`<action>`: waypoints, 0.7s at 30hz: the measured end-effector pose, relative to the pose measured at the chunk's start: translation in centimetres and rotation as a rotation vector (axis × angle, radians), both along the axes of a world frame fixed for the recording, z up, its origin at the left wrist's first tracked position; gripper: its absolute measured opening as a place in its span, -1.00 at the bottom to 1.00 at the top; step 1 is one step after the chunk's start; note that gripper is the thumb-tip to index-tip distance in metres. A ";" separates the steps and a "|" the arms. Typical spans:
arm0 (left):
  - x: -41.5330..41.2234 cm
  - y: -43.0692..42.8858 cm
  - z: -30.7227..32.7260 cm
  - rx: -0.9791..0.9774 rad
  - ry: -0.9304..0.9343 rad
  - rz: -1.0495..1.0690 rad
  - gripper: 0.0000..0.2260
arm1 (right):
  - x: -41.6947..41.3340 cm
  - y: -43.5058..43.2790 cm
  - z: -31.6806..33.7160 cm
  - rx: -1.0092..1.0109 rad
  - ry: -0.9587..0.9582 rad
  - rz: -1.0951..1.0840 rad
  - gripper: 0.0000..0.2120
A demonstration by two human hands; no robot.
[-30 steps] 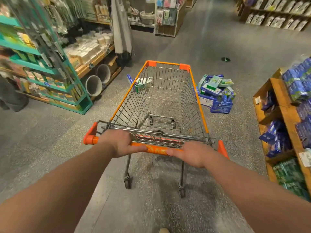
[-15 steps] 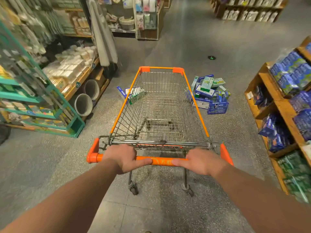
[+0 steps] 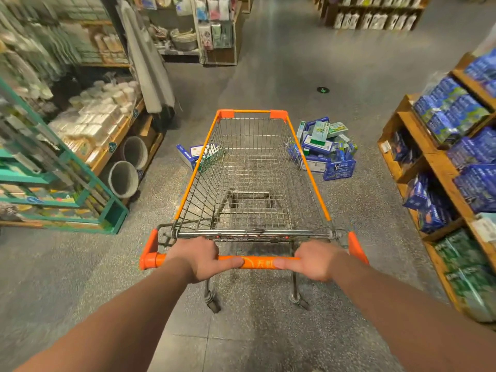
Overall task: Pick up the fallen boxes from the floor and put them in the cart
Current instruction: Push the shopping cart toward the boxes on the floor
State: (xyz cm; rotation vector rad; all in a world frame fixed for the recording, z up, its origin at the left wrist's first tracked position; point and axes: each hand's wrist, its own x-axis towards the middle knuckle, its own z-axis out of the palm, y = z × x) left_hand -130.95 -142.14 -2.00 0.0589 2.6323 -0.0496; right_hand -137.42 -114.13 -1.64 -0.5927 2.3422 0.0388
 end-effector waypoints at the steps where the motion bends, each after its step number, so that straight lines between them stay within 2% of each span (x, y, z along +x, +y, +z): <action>1: -0.2 -0.1 0.0 0.029 -0.027 0.030 -0.10 | 0.1 0.0 0.0 -0.013 0.004 -0.006 -0.20; 4: -0.7 -0.4 0.3 0.165 -0.099 0.116 -0.04 | 0.2 0.4 0.4 -0.082 0.004 -0.052 -0.19; 7: -1.9 0.0 1.5 0.241 -0.085 0.084 -0.04 | -0.6 1.0 1.4 -0.156 -0.013 -0.117 -0.17; 12: -8.4 4.9 5.1 0.182 0.130 -0.084 -0.12 | -4.5 2.9 4.0 -0.277 0.113 -0.190 -0.35; 19: -17.0 16.3 7.6 0.145 0.145 -0.170 -0.22 | -12.0 11.2 6.5 -0.279 0.273 -0.168 -0.51; 21: -19.5 19.9 7.6 0.144 0.146 -0.183 -0.29 | -14.7 14.9 6.4 -0.282 0.272 -0.181 -0.47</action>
